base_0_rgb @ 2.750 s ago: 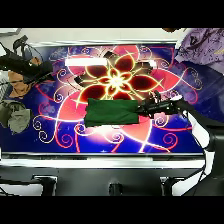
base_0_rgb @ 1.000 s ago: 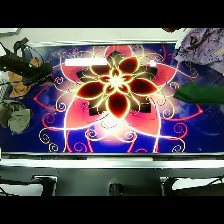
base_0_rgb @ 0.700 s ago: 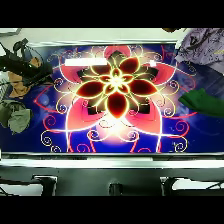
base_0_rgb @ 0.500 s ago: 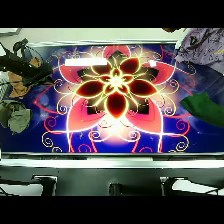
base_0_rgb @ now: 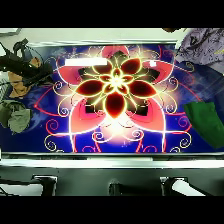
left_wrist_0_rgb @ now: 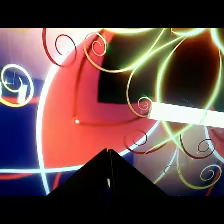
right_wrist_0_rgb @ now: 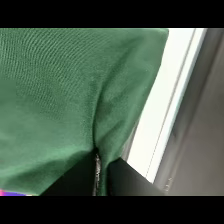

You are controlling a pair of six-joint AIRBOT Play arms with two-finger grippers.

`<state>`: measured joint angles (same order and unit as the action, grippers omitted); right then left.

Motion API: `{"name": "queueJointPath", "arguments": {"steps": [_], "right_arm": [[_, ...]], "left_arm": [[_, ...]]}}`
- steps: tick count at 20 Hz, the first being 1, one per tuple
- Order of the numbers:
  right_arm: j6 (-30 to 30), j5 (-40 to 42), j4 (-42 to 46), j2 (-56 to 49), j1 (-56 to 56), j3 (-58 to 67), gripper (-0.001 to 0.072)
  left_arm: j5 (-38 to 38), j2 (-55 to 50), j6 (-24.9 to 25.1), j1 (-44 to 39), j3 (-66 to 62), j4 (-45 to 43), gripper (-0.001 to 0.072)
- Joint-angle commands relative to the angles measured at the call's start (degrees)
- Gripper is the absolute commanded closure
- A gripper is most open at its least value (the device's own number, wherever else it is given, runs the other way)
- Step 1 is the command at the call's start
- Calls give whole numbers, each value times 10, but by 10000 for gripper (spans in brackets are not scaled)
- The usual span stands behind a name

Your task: Fold the clothes and pants, and hang the long-sleeved shirts on hangers.

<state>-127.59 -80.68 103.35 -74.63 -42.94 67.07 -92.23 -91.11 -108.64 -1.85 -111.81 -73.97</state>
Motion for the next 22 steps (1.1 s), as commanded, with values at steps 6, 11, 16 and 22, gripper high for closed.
{"name": "queueJointPath", "arguments": {"steps": [6, 11, 16, 22], "right_arm": [[-23, -22, 56, 17, 0, -114, 681], [-25, 2, 92, 18, 0, -142, 681], [-12, 44, 97, 18, 0, -137, 498], [88, 116, 3, 18, 0, 19, 280]], "left_arm": [[0, 0, 0, 0, 0, 0, 685], [0, 0, 0, -1, 0, 0, 686], [0, 0, 0, -2, 0, 0, 685], [0, 1, 0, -1, 0, 0, 684]]}}
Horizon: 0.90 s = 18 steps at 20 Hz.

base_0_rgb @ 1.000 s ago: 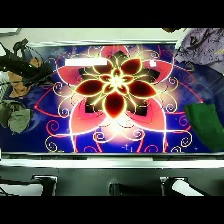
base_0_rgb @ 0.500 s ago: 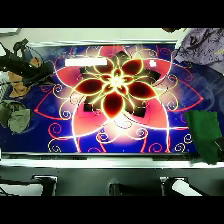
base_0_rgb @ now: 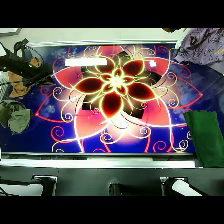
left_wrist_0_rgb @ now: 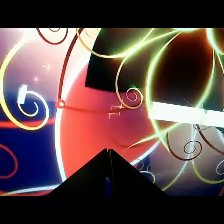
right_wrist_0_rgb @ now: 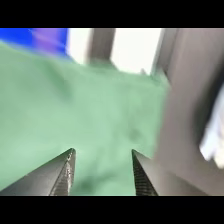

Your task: Fold the clothes and pants, and hang the long-sleeved shirts on hangers.

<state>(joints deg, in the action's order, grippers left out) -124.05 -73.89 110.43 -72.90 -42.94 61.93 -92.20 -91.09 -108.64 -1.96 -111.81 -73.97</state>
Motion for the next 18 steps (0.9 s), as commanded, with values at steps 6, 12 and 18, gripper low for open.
{"name": "queueJointPath", "arguments": {"steps": [6, 12, 18], "right_arm": [[240, 102, -312, 1, 122, 178, 367], [257, 74, -302, 1, 444, 177, 611], [194, 83, -240, 1, 659, 176, 681]], "left_arm": [[2, 54, 56, 16, 0, -27, 685], [28, 144, 108, 14, 60, -60, 687], [97, 229, 147, 12, 250, -56, 687]]}}
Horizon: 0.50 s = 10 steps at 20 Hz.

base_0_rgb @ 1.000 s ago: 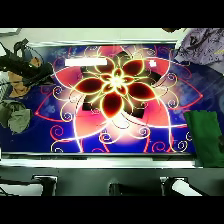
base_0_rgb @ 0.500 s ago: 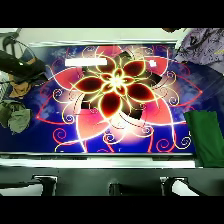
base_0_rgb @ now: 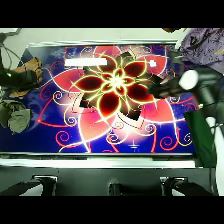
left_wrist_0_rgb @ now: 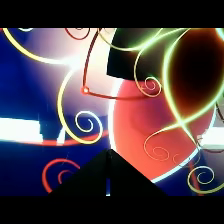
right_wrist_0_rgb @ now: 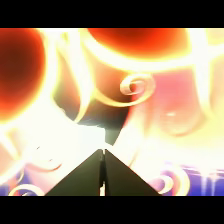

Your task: Fold the clothes and pants, and hang the long-sleeved shirts on hangers.

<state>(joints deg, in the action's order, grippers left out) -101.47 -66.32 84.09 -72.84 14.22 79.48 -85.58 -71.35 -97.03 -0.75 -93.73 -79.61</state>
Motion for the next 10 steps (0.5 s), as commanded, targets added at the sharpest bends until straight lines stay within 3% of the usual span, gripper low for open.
{"name": "queueJointPath", "arguments": {"steps": [1, 10], "right_arm": [[-35, 10, 21, 0, 97, 1, 681], [-35, -11, 15, 0, 99, 1, 680]], "left_arm": [[31, 31, 43, 0, 76, 6, 687], [31, 28, 45, 0, 83, 5, 685]]}}
